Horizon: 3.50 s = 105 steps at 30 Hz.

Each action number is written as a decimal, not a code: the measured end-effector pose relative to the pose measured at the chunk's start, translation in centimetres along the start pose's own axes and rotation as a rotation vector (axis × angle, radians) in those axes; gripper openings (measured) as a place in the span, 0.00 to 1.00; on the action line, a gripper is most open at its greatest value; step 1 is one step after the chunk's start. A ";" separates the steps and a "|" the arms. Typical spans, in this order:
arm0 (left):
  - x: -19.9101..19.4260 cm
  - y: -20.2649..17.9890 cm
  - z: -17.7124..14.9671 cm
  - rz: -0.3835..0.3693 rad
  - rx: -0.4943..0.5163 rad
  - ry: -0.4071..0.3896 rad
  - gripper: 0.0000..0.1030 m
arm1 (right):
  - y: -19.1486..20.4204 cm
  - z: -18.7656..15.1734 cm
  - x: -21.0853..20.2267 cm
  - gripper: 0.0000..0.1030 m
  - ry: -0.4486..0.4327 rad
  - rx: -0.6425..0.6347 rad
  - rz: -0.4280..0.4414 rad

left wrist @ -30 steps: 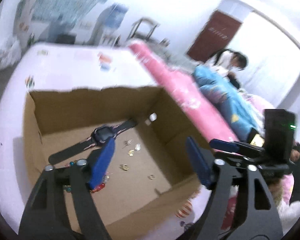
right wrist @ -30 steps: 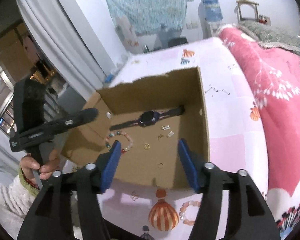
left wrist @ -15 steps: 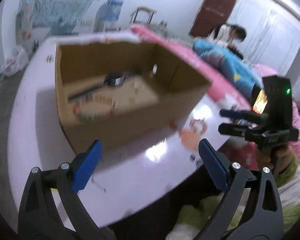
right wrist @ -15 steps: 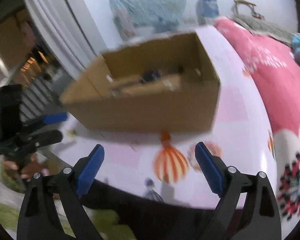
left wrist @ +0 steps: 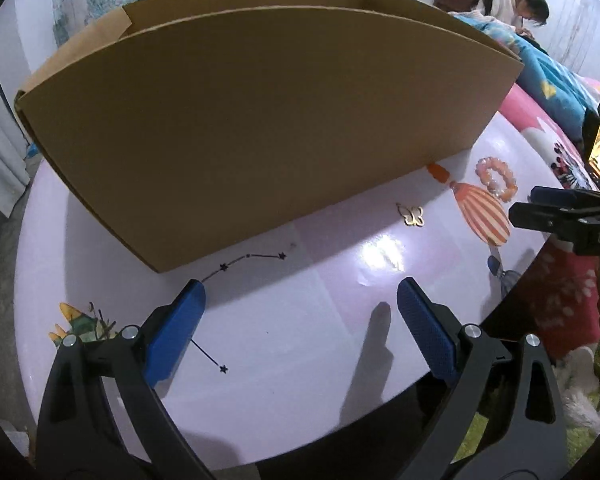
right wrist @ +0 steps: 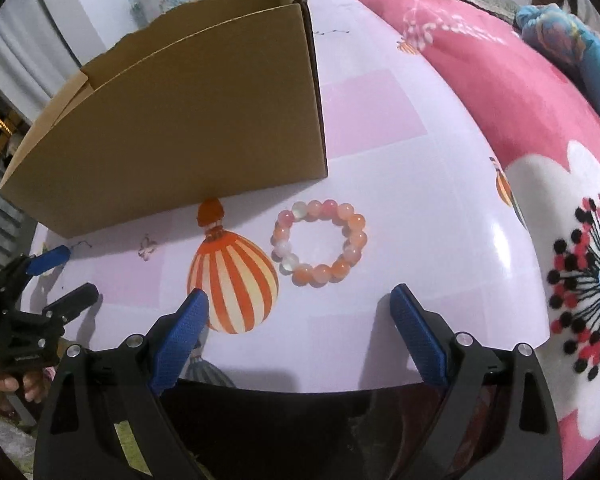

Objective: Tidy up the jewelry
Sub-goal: 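Move both tools to the bedspread beside the box, then close the left gripper on the gold butterfly charm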

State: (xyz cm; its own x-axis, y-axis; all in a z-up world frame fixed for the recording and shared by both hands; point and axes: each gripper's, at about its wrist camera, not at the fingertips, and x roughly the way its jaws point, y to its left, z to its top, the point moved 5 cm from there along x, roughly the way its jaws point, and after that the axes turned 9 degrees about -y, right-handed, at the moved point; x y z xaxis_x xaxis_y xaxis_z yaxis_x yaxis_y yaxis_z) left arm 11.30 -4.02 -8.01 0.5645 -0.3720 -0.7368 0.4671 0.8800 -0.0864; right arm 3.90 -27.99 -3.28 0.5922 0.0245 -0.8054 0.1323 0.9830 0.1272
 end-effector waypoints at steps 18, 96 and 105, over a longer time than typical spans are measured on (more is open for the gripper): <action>0.2 -0.1 -0.6 0.061 0.059 -0.010 0.93 | 1.7 -1.4 0.8 0.94 0.033 -0.139 -0.100; 2.7 -7.3 2.2 -0.129 0.271 -0.101 0.21 | 1.0 -1.7 -0.4 0.94 -0.051 -0.103 0.078; 2.6 -7.3 2.3 -0.107 0.281 -0.106 0.12 | 0.8 -1.5 -0.4 0.94 -0.058 -0.090 0.084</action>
State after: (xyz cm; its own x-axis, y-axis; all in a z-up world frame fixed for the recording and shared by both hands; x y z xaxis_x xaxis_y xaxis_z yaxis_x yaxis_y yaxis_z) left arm 10.90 -12.11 -7.72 0.5630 -0.5000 -0.6580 0.6889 0.7237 0.0396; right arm 2.59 -26.89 -3.77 0.6435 0.0991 -0.7590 0.0101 0.9904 0.1378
